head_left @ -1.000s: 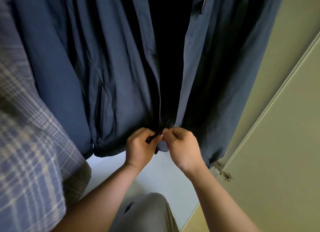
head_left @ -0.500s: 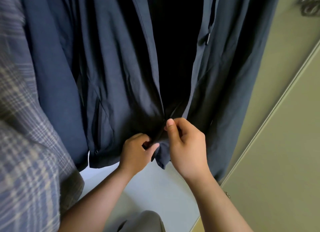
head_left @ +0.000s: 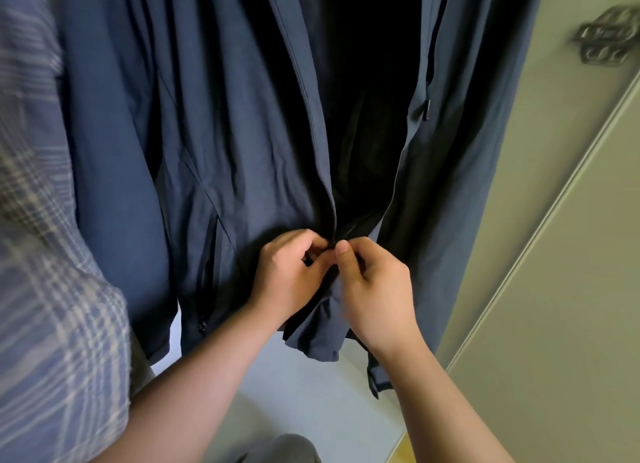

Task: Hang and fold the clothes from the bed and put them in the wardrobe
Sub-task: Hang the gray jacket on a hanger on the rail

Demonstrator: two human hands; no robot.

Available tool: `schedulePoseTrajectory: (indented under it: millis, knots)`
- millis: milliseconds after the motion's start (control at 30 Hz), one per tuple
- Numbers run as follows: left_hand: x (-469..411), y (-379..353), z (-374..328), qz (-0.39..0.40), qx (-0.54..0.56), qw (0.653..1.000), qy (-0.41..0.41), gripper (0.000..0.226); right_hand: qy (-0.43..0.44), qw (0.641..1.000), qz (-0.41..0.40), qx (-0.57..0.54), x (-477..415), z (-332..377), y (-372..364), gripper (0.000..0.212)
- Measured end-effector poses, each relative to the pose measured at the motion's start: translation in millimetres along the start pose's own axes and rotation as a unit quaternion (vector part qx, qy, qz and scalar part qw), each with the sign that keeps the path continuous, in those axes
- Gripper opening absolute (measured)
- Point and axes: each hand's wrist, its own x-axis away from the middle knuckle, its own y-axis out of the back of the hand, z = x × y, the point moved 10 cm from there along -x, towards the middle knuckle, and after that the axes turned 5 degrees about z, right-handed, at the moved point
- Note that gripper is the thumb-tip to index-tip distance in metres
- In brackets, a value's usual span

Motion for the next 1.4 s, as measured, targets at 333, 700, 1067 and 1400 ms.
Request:
schedulePoseTrajectory:
  millis: [333, 700, 1067, 1400]
  knots:
    - [-10, -7, 30, 0.02, 0.004, 1.0, 0.021, 0.028, 0.065, 0.996, -0.064, 0.013, -28, 62, 49, 0.036]
    - [-29, -1, 35, 0.056, -0.022, 0.996, 0.071, 0.025, 0.091, 0.992, -0.043, 0.072, -37, 78, 46, 0.033]
    - [-78, 22, -51, -0.021, -0.041, 0.996, -0.076, 0.037, 0.123, 0.986, -0.023, 0.107, -39, 101, 50, 0.026]
    - [-77, 29, -49, -0.02, -0.035, 0.993, -0.107, 0.034, 0.125, 0.983, -0.047, 0.124, -60, 132, 75, 0.027]
